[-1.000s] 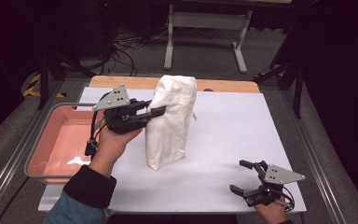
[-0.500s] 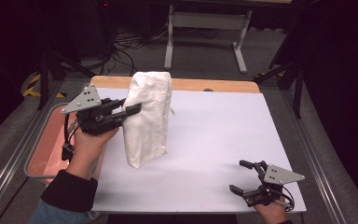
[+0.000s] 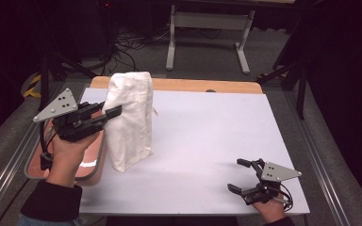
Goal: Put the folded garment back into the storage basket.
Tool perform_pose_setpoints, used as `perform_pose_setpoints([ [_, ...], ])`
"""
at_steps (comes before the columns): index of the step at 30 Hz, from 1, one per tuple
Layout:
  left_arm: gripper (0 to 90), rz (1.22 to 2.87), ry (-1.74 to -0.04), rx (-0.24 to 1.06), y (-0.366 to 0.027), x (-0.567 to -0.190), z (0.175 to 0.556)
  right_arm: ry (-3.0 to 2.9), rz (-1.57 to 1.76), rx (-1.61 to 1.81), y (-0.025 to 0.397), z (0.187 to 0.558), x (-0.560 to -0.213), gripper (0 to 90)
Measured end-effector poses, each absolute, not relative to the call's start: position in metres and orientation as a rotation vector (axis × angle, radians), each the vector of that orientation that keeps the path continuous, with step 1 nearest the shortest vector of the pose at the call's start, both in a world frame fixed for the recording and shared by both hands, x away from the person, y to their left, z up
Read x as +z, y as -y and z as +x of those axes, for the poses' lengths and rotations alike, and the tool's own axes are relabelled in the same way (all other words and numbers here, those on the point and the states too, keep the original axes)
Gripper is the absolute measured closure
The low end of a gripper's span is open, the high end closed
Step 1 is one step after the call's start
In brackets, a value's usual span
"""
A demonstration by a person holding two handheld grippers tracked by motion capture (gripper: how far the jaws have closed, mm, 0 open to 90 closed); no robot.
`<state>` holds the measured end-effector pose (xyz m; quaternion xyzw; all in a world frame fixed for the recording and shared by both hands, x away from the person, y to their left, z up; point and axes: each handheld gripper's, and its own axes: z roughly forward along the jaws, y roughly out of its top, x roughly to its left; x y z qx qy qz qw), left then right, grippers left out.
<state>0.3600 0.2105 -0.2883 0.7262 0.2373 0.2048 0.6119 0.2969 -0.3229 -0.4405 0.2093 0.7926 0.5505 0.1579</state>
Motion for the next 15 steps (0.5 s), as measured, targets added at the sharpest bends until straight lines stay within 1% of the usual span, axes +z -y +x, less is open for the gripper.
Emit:
perform_pose_setpoints([
  [15, 69.4, 1.692, -0.588, 0.531, -0.248, -0.287, 0.355, -2.259, 0.624, 1.561, 0.327, 0.289, -0.441, 7.6],
])
